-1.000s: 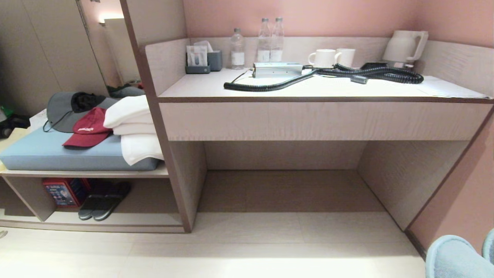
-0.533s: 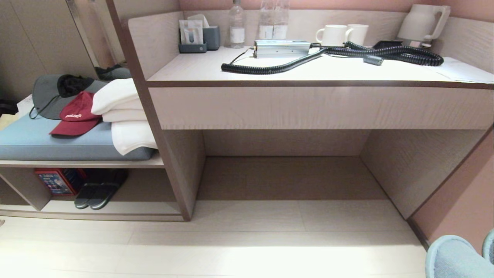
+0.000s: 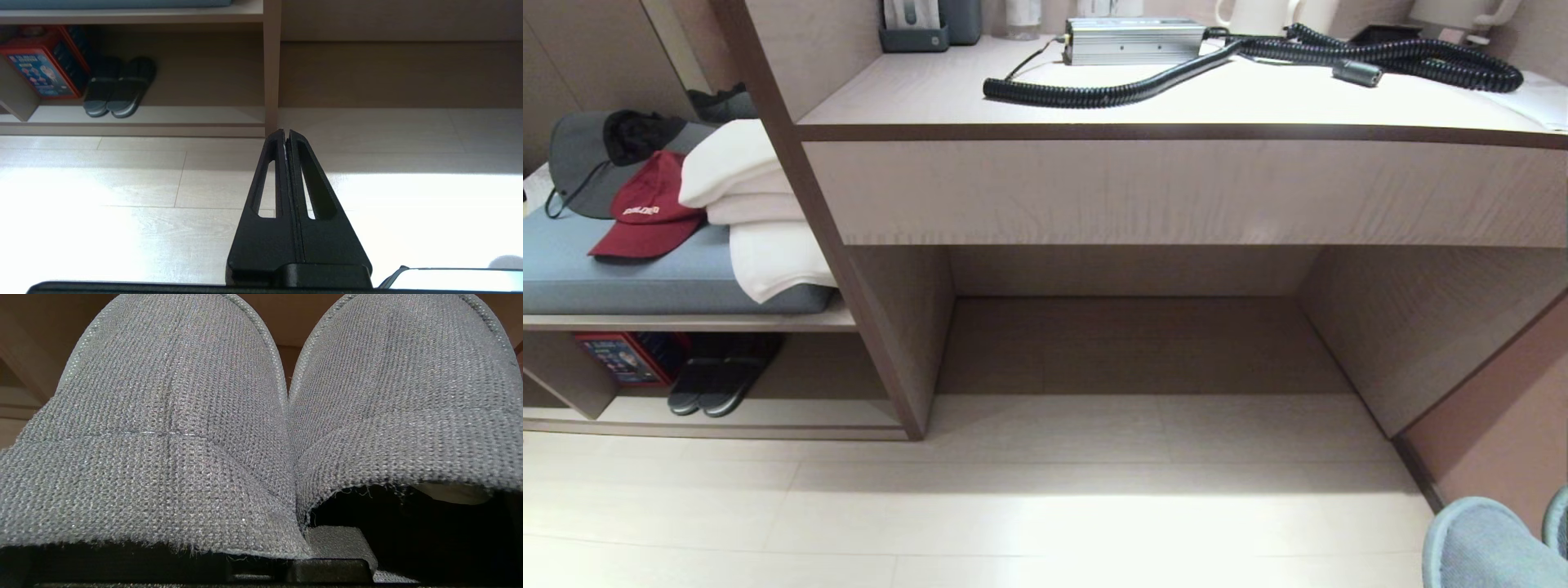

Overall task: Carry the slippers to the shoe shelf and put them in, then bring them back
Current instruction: Place the slippers on the floor

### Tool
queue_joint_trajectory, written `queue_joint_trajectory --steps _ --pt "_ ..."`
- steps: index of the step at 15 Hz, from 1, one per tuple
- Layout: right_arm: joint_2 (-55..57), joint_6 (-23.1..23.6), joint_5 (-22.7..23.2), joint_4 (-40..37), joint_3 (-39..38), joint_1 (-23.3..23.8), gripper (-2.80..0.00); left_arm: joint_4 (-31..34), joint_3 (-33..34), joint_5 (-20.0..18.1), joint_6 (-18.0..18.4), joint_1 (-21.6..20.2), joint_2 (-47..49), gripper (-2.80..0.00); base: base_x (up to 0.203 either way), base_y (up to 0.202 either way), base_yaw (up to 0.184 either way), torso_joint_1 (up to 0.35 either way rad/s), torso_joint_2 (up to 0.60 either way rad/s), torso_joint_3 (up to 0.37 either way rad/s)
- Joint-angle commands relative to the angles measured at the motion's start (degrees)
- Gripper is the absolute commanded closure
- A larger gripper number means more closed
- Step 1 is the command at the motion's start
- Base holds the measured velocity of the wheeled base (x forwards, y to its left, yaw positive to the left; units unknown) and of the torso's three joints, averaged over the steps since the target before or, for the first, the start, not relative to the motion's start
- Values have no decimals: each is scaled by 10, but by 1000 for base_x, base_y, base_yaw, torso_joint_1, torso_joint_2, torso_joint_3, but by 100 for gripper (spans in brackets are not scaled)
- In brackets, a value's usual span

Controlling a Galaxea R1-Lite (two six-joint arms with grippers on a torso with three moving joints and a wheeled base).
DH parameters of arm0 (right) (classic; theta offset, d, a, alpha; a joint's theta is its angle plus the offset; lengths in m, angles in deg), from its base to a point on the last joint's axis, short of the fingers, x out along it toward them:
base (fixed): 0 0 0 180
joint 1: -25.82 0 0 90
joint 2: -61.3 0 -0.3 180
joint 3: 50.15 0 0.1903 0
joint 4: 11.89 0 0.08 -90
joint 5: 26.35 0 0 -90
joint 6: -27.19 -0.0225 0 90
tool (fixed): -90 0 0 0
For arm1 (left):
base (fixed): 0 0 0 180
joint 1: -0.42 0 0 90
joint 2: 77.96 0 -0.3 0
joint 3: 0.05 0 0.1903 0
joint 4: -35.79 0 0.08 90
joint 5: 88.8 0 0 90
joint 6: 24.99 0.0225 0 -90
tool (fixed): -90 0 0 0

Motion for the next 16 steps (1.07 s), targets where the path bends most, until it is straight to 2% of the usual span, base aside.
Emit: queue_joint_trajectory --steps 1,16 --pt "0 -5 -1 1 0 -1 0 0 0 0 0 0 0 0 0 0 0 7 2 -198" --pt "0 -15 -1 1 0 -1 0 0 0 0 -2 0 0 0 0 0 0 2 2 -196"
